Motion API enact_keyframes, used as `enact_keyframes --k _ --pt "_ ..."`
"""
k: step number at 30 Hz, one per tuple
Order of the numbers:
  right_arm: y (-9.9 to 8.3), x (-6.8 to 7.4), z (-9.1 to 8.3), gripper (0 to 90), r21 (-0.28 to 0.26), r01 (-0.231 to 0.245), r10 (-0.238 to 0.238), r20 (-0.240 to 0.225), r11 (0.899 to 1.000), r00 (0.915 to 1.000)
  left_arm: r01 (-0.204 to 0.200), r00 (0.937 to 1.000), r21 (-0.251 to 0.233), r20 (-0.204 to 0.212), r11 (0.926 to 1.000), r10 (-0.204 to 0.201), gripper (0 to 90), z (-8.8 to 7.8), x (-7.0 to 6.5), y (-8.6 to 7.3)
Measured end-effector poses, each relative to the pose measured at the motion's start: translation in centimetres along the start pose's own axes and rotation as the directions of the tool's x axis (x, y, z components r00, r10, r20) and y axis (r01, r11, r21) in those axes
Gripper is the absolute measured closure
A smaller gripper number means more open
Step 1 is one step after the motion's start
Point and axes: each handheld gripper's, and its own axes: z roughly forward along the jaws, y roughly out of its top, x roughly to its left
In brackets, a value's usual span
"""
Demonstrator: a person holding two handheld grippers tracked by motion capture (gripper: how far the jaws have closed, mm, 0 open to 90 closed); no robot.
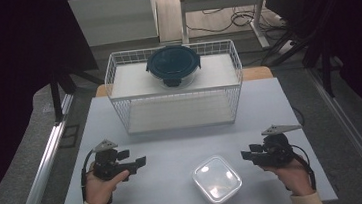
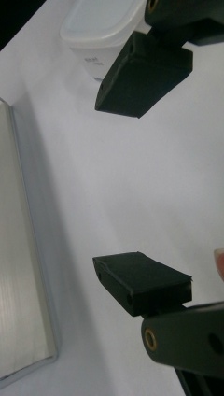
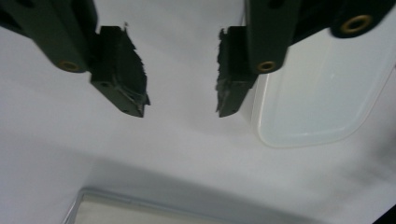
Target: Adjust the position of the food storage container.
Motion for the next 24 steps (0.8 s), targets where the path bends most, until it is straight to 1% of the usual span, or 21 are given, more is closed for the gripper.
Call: enact_keyframes --k 1,2,3,4,5,6,8,11,13,14,15,16,17,18,19,20,21,22,23,24 --pt "-0.1 0.2 0.0 59.8 0.014 0.009 -0.009 -0.003 1.000 1.0000 0.002 1.0000 0.002 -0.001 1.0000 -0.002 21.6 0.1 0.1 -0.1" --pt "-0.5 0.7 0.0 64.6 0.045 0.033 -0.032 -0.007 0.998 0.9994 0.003 1.0000 0.005 -0.004 1.0000 -0.003 21.6 0.1 0.1 -0.1" --pt "-0.5 0.7 0.0 64.6 0.045 0.033 -0.032 -0.007 0.998 0.9994 0.003 1.0000 0.005 -0.004 1.0000 -0.003 21.6 0.1 0.1 -0.1" --pt "-0.9 1.2 -0.1 68.4 0.074 0.068 -0.068 0.005 0.995 0.9976 -0.002 1.0000 0.006 -0.004 1.0000 0.002 21.7 0.1 0.0 -0.1" --pt "-0.9 1.2 -0.1 68.4 0.074 0.068 -0.068 0.005 0.995 0.9976 -0.002 1.0000 0.006 -0.004 1.0000 0.002 21.7 0.1 0.0 -0.1" --pt "-1.1 1.4 -0.2 70.3 0.091 0.079 -0.081 0.020 0.993 0.9965 -0.004 1.0000 0.003 -0.003 1.0000 0.004 21.7 0.0 -0.1 -0.1" --pt "-1.9 1.8 -0.5 75.2 0.113 0.095 -0.098 0.023 0.989 0.9949 -0.006 1.0000 0.004 -0.003 1.0000 0.006 21.7 0.0 -0.2 -0.1" --pt "-2.9 2.4 -0.8 84.3 0.149 0.122 -0.124 0.002 0.981 0.9923 -0.006 1.0000 0.008 -0.002 1.0000 0.006 21.7 0.2 -0.2 -0.2" --pt "-3.6 2.8 -0.6 88.6 0.181 0.143 -0.142 -0.015 0.973 0.9897 -0.002 1.0000 0.012 -0.006 0.9999 0.002 21.8 0.3 -0.2 -0.3" --pt "-4.4 3.5 -0.1 89.3 0.226 0.185 -0.177 -0.055 0.956 0.9827 -0.002 1.0000 0.016 -0.009 0.9999 0.002 21.8 0.4 -0.1 -0.3" --pt "-4.4 3.5 -0.1 89.3 0.226 0.185 -0.177 -0.055 0.956 0.9827 -0.002 1.0000 0.016 -0.009 0.9999 0.002 21.8 0.4 -0.1 -0.3" --pt "-4.6 3.7 0.0 89.3 0.240 0.200 -0.189 -0.068 0.950 0.9796 0.000 0.9999 0.016 -0.010 0.9999 0.000 21.8 0.4 -0.1 -0.3" --pt "-4.8 4.0 0.2 89.4 0.260 0.217 -0.202 -0.082 0.941 0.9759 0.003 0.9999 0.015 -0.011 0.9999 -0.003 21.8 0.4 0.0 -0.3" --pt "-5.1 4.8 0.5 89.4 0.283 0.250 -0.226 -0.115 0.926 0.9673 0.004 0.9999 0.015 -0.011 0.9999 -0.004 21.9 0.4 0.0 -0.3" --pt "-5.1 4.8 0.5 89.4 0.283 0.250 -0.226 -0.115 0.926 0.9673 0.004 0.9999 0.015 -0.011 0.9999 -0.004 21.9 0.4 0.0 -0.3" --pt "-5.1 5.0 0.6 89.4 0.283 0.261 -0.231 -0.133 0.923 0.9638 0.002 0.9999 0.015 -0.013 0.9999 -0.002 21.9 0.3 0.0 -0.3" --pt "-5.1 5.4 0.7 89.4 0.282 0.276 -0.240 -0.155 0.919 0.9582 0.003 0.9999 0.014 -0.013 0.9999 -0.003 21.9 0.3 0.0 -0.3" --pt "-5.1 5.6 0.8 89.4 0.283 0.281 -0.241 -0.166 0.917 0.9560 0.004 0.9999 0.013 -0.011 0.9999 -0.004 21.9 0.3 0.0 -0.3" --pt "-5.1 5.8 0.9 89.4 0.282 0.284 -0.240 -0.180 0.916 0.9537 0.003 0.9999 0.013 -0.012 0.9999 -0.003 21.9 0.3 0.1 -0.3" --pt "-5.0 6.0 1.0 89.4 0.281 0.276 -0.225 -0.201 0.919 0.9535 0.004 0.9999 0.012 -0.013 0.9999 -0.003 21.9 0.3 0.1 -0.3"
